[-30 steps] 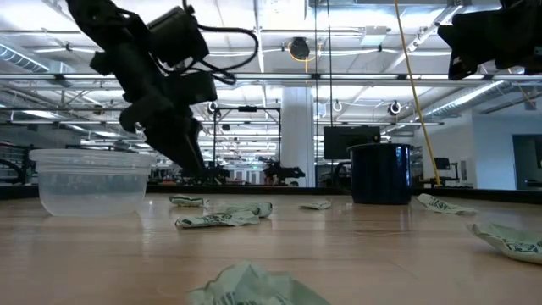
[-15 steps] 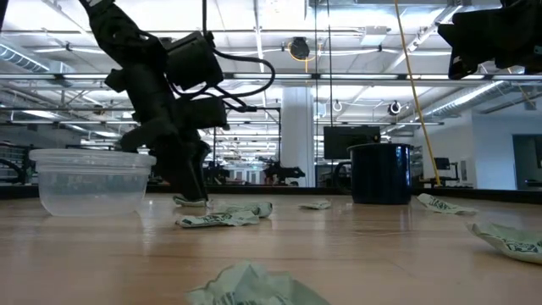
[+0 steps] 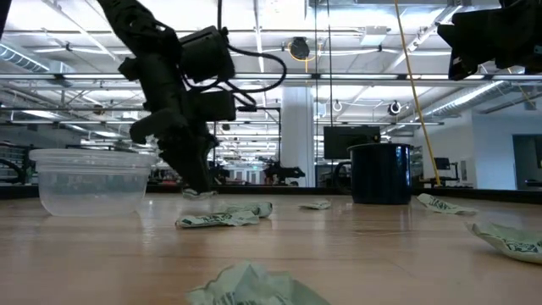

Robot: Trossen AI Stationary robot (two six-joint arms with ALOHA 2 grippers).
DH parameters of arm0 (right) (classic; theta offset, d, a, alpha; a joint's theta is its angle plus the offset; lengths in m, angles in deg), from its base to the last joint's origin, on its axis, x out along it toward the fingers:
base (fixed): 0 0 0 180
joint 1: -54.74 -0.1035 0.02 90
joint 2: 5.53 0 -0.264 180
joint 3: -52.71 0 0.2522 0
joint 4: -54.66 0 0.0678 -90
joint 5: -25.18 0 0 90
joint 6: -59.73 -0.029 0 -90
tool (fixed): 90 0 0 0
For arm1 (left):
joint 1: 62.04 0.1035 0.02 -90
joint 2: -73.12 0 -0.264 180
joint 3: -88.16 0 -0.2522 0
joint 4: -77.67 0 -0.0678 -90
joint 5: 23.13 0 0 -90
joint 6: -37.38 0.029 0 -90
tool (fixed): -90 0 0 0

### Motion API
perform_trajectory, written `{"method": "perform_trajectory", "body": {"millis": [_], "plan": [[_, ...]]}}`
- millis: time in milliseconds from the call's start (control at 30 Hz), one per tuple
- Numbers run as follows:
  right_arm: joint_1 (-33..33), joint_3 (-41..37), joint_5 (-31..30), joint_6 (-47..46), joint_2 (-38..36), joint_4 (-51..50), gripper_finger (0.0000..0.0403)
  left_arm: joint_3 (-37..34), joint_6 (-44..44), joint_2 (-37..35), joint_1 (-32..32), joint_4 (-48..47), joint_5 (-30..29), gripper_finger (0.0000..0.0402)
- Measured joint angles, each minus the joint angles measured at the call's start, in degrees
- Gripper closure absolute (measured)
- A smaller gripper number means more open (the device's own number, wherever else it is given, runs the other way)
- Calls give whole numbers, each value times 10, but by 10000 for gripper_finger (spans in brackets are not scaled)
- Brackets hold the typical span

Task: Pick and place Stevia / Truvia into bins
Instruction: Put the stevia packet into the left transparent plastic container

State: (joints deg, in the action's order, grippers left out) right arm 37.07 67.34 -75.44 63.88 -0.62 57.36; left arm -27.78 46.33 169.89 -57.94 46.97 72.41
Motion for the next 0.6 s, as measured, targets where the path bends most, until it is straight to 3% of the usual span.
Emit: {"method": "perform_trajectory", "body": {"millis": [200, 433, 600], "plan": [[0, 0, 0, -4, 0, 0, 298, 71, -1, -1, -9, -95, -14, 392], [0, 0, 0, -4, 0, 0, 298, 210, -48, -2, -60, -405, -15, 394], [0, 0, 0, -8, 0, 0, 298, 245, -109, -9, -118, -510, -11, 397]]}}
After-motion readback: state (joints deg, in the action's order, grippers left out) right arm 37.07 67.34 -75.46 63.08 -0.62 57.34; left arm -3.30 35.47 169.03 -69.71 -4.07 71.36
